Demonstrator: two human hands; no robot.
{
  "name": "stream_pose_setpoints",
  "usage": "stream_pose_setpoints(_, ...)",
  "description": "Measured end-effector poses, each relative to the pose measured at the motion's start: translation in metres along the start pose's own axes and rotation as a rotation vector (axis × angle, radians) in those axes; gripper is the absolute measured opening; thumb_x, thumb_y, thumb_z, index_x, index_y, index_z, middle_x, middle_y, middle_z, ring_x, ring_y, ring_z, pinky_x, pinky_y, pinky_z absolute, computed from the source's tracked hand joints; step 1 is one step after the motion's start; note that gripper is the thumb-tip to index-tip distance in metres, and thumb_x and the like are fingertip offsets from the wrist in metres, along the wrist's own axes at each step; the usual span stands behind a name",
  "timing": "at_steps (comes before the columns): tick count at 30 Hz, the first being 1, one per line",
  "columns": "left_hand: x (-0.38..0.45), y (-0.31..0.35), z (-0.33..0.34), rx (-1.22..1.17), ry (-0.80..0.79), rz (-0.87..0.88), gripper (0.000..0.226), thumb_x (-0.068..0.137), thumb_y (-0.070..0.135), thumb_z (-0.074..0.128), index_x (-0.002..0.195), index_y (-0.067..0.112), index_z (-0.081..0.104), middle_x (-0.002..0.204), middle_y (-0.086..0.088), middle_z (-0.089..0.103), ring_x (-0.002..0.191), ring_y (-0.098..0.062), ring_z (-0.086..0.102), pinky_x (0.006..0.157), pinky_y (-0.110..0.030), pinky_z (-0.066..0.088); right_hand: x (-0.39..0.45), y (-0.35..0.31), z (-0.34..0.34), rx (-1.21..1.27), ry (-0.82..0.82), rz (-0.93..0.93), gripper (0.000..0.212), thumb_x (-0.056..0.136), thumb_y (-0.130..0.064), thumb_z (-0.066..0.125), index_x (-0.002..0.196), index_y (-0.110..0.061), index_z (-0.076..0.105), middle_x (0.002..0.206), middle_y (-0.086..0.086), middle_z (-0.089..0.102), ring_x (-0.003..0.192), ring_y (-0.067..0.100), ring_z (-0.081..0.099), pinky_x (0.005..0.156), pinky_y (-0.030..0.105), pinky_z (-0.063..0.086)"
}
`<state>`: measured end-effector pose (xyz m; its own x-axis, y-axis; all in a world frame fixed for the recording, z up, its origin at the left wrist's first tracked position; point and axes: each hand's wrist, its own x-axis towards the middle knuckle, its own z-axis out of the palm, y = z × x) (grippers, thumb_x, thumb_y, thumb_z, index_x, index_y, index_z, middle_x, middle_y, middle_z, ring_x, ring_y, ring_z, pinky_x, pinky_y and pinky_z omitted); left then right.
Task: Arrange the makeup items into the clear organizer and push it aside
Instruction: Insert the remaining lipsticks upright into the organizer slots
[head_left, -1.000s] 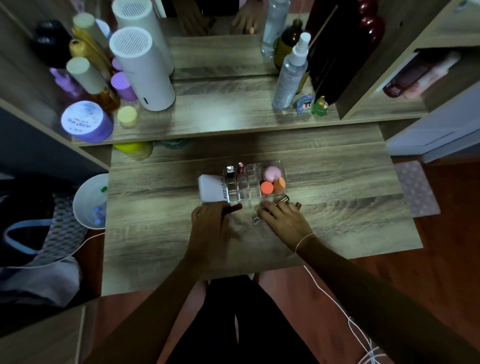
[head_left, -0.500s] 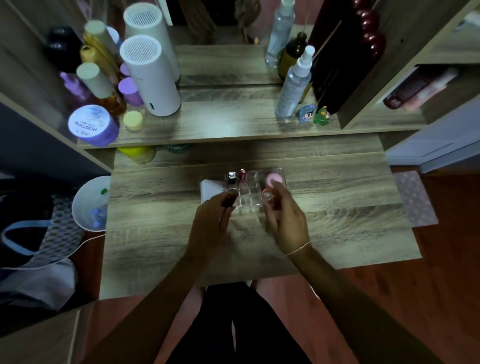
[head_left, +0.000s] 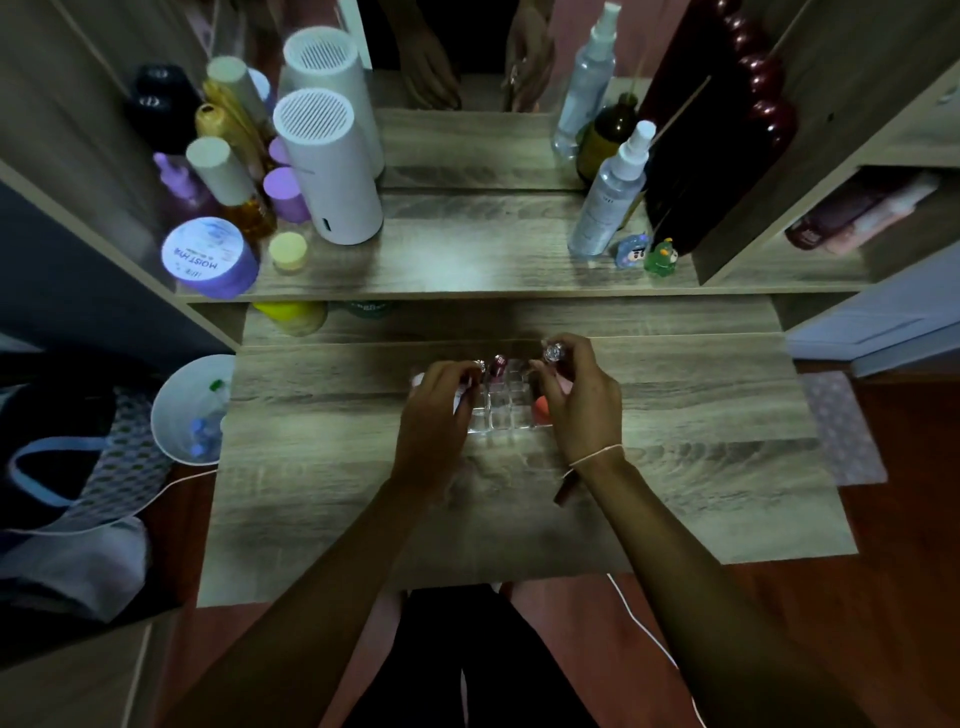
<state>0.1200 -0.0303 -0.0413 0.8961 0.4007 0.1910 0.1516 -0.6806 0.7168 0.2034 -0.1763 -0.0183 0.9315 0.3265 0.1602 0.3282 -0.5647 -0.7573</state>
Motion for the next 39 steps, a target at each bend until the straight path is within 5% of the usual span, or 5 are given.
stream_pose_setpoints(8, 0.006, -0.008, 0.008, 0.074, -0.054, -0.003, 0.017, 0.086, 0.007, 0.065, 0.103, 0.004, 0.065, 0.095, -0.014, 0.068, 0.088, -0.029, 0.062, 0.08, -0.045, 0.048, 0.011, 0.006, 0.013, -0.139, -0.124, -0.024, 0.026, 0.086, -0.012, 0.066, 0.11, -0.015, 0.055, 0.098, 0.009, 0.07, 0.088, 0.028, 0.065, 0.076, 0.037, 0.052)
stream_pose_setpoints(18, 0.004, -0.017, 0.017, 0.151, -0.099, -0.034, 0.015, 0.086, 0.013, 0.067, 0.1, 0.01, 0.065, 0.095, -0.009, 0.068, 0.092, -0.026, 0.059, 0.087, -0.041, 0.041, 0.018, 0.012, 0.022, -0.288, -0.168, -0.056, 0.03, 0.08, -0.01, 0.069, 0.107, -0.016, 0.058, 0.095, 0.006, 0.071, 0.091, 0.027, 0.064, 0.091, 0.04, 0.043)
stream_pose_setpoints(30, 0.001, -0.019, 0.015, 0.142, -0.097, -0.051, 0.024, 0.087, 0.023, 0.065, 0.109, 0.012, 0.063, 0.105, -0.008, 0.067, 0.101, -0.025, 0.058, 0.091, -0.041, 0.041, 0.016, 0.009, 0.016, -0.247, -0.124, -0.079, 0.035, 0.08, -0.013, 0.071, 0.112, -0.016, 0.058, 0.091, 0.007, 0.071, 0.091, 0.028, 0.066, 0.089, 0.041, 0.044)
stream_pose_setpoints(34, -0.002, -0.017, 0.009, 0.114, -0.119, -0.067, 0.029, 0.087, 0.025, 0.065, 0.114, 0.014, 0.061, 0.111, -0.006, 0.066, 0.106, -0.023, 0.056, 0.091, -0.038, 0.04, 0.012, 0.003, 0.008, -0.226, -0.14, -0.079, 0.039, 0.082, -0.017, 0.072, 0.117, -0.016, 0.056, 0.106, 0.005, 0.07, 0.1, 0.025, 0.064, 0.094, 0.044, 0.045)
stream_pose_setpoints(39, -0.018, -0.014, -0.004, 0.113, -0.076, -0.063, 0.038, 0.083, 0.018, 0.071, 0.116, 0.005, 0.059, 0.113, -0.016, 0.064, 0.104, -0.029, 0.058, 0.087, -0.044, 0.046, -0.013, 0.001, -0.011, -0.124, 0.031, -0.046, 0.034, 0.088, -0.023, 0.065, 0.119, -0.019, 0.053, 0.112, 0.006, 0.061, 0.096, 0.019, 0.06, 0.084, 0.034, 0.048)
